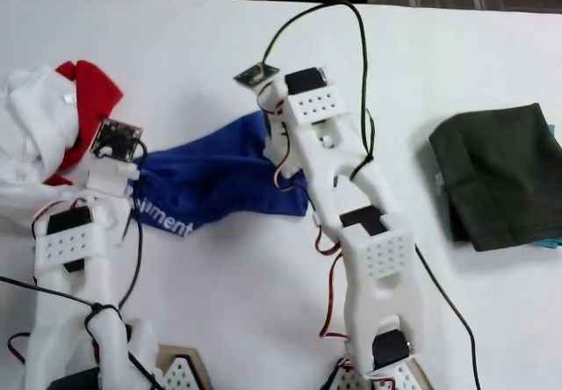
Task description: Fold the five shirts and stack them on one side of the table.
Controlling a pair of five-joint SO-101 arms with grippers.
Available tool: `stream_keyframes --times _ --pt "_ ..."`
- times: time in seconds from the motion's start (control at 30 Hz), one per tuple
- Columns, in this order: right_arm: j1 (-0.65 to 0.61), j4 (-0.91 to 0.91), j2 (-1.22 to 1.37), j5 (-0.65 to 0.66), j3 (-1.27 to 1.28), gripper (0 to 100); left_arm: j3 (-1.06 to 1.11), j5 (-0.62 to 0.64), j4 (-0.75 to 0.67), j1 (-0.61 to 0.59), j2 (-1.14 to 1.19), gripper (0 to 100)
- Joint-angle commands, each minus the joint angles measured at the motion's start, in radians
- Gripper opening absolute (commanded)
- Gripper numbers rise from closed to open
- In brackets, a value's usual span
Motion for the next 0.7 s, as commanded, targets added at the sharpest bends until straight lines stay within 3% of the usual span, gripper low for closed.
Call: stream_keyframes --times 0.0,0.33,0.5,0.67 --pt "0.016 0.008 -0.077 -0.003 -0.048 2.1 -0.039 -0.005 -0.012 0.011 -0.012 3" --pt "0.099 0.008 -0.449 0.006 -0.094 2.0 -0.088 -0.005 0.058 0.014 -0.017 3" --pt "0.165 -0.047 -0.544 0.061 -0.1 2.0 -0.259 -0.054 0.295 0.114 -0.018 3" --pt "0.223 -0.134 -0.644 0.129 -0.1 2.0 -0.591 -0.083 0.56 0.181 -0.018 3"
